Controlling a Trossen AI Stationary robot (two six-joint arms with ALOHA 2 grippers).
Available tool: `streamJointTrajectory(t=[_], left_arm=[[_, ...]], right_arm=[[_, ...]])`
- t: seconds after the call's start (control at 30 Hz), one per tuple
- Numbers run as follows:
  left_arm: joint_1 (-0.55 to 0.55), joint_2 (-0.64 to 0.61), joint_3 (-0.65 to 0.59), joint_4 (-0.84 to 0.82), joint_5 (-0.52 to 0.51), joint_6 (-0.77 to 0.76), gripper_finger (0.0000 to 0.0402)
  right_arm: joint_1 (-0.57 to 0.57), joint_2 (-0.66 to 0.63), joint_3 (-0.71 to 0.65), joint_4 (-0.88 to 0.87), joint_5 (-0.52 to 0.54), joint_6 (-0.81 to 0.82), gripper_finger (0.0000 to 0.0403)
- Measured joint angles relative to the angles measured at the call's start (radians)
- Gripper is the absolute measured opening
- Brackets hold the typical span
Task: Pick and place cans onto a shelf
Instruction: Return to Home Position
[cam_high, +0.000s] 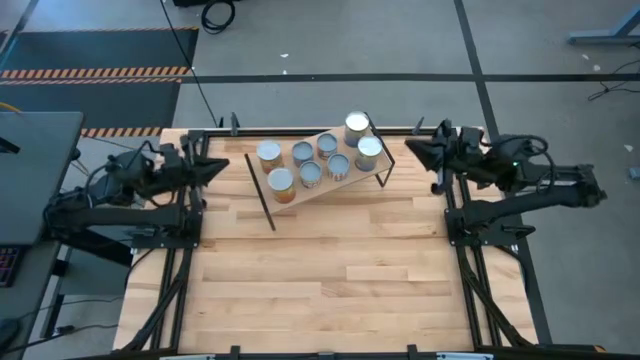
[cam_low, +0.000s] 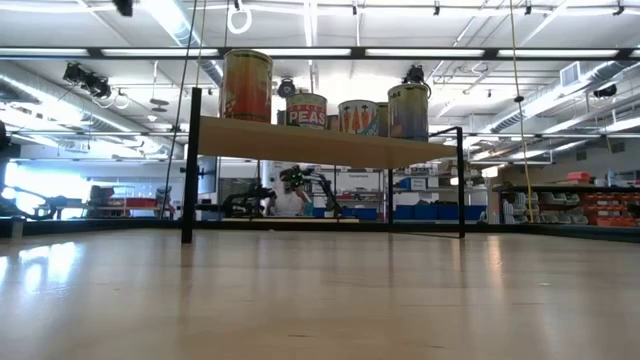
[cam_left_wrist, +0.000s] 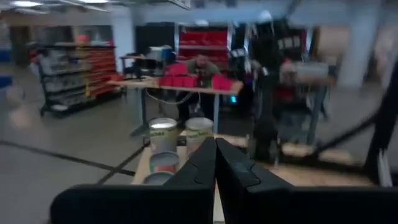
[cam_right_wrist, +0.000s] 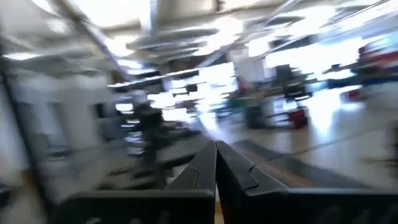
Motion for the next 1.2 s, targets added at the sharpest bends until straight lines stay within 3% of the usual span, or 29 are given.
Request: streamJointTrajectory(t=[0.13, 0.43, 0.53, 0.6, 0.7, 0.77, 0.87, 0.97, 1.07, 1.2], left_arm=[[-0.002, -0.039, -0.021, 0.006, -0.021, -0.169, 0.0013], [-0.003, -0.052, -0.048, -0.017, 0.161, -0.265, 0.0007], [-0.004, -0.057, -0.048, -0.017, 0.204, -0.269, 0.0006], [-0.004, -0.068, -0.048, -0.024, 0.220, -0.242, 0.0004], [-0.004, -0.102, -0.048, -0.040, 0.237, -0.194, 0.0003], [-0.004, -0.132, -0.057, -0.047, 0.241, -0.161, 0.0004], [-0.004, -0.203, -0.091, -0.054, 0.243, -0.155, 0.0004], [-0.004, -0.278, -0.124, -0.065, 0.337, -0.176, 0.0004], [-0.005, -0.327, -0.131, -0.143, 0.412, -0.233, 0.0004], [-0.004, -0.347, -0.132, -0.253, 0.413, -0.284, 0.0008]], right_arm=[[-0.010, 0.002, 0.000, -0.031, 0.106, -0.060, 0.0024], [-0.010, 0.028, 0.000, -0.035, 0.109, 0.020, 0.0030], [-0.005, 0.031, 0.000, -0.028, 0.100, 0.173, 0.0029], [-0.003, 0.031, 0.000, -0.027, 0.001, 0.241, 0.0029], [-0.037, 0.030, 0.000, -0.029, -0.251, 0.235, 0.0029], [-0.090, 0.025, 0.000, -0.059, -0.364, 0.245, 0.0029], [-0.178, 0.014, 0.000, -0.138, -0.444, 0.284, 0.0029], [-0.190, 0.002, 0.000, -0.157, -0.495, 0.257, 0.0029], [-0.136, -0.003, 0.000, -0.141, -0.436, 0.190, 0.0029], [-0.029, -0.001, 0.000, -0.136, -0.278, 0.055, 0.0029]])
